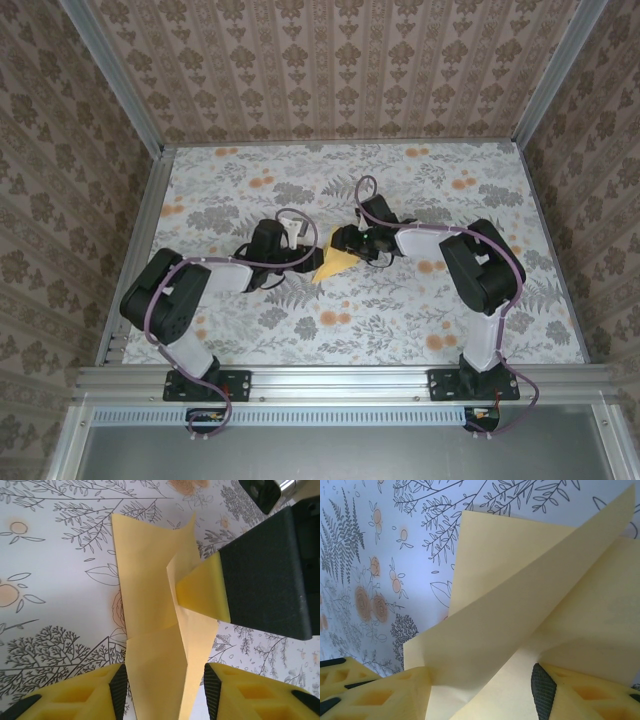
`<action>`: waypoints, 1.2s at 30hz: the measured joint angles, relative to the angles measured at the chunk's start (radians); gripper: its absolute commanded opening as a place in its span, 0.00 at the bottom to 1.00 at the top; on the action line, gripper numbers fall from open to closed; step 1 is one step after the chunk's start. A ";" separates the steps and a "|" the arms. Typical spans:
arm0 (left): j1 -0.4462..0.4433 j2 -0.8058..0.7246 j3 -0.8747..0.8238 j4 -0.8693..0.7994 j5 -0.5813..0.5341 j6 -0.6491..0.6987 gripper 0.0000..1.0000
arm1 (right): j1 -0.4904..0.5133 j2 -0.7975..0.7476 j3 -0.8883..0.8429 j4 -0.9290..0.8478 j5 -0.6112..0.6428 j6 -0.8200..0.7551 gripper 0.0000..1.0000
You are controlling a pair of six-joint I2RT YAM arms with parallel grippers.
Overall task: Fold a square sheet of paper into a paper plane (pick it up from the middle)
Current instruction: Fourth fold the wing at the center of the table.
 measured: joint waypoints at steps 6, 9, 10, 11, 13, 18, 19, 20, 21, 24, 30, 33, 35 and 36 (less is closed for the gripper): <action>0.006 -0.008 0.000 -0.020 0.010 -0.065 0.36 | 0.019 0.021 0.060 -0.090 0.049 -0.018 0.61; 0.005 -0.008 0.000 -0.020 0.023 -0.097 0.30 | 0.029 0.033 0.094 -0.138 0.074 -0.021 0.62; 0.005 -0.008 0.000 -0.020 0.029 -0.105 0.28 | 0.031 0.037 0.104 -0.151 0.081 -0.023 0.62; 0.005 -0.008 0.000 -0.020 0.035 -0.115 0.28 | 0.035 0.041 0.114 -0.167 0.090 -0.024 0.63; 0.005 -0.008 0.000 -0.018 0.048 -0.129 0.25 | 0.041 0.048 0.134 -0.195 0.106 -0.031 0.64; 0.005 -0.002 0.000 -0.006 0.097 -0.149 0.19 | 0.052 0.062 0.166 -0.238 0.131 -0.039 0.66; 0.005 0.003 0.000 -0.003 0.105 -0.152 0.18 | 0.052 0.063 0.170 -0.242 0.131 -0.039 0.66; 0.005 0.010 0.001 -0.003 0.114 -0.154 0.17 | 0.053 0.065 0.174 -0.248 0.134 -0.039 0.66; 0.005 0.018 0.002 -0.003 0.123 -0.157 0.16 | 0.055 0.068 0.180 -0.255 0.137 -0.039 0.66; 0.005 0.043 0.003 -0.003 0.139 -0.160 0.15 | 0.055 0.074 0.192 -0.272 0.141 -0.039 0.66; 0.005 0.058 0.010 -0.004 0.147 -0.160 0.13 | 0.059 0.089 0.221 -0.308 0.150 -0.039 0.65; 0.005 0.060 0.017 -0.013 0.144 -0.160 0.12 | 0.061 0.093 0.228 -0.320 0.163 -0.039 0.63; 0.005 0.062 0.021 -0.025 0.141 -0.159 0.11 | 0.063 0.095 0.233 -0.328 0.169 -0.039 0.62; 0.005 0.064 0.024 -0.034 0.138 -0.159 0.11 | 0.064 0.097 0.235 -0.332 0.171 -0.039 0.62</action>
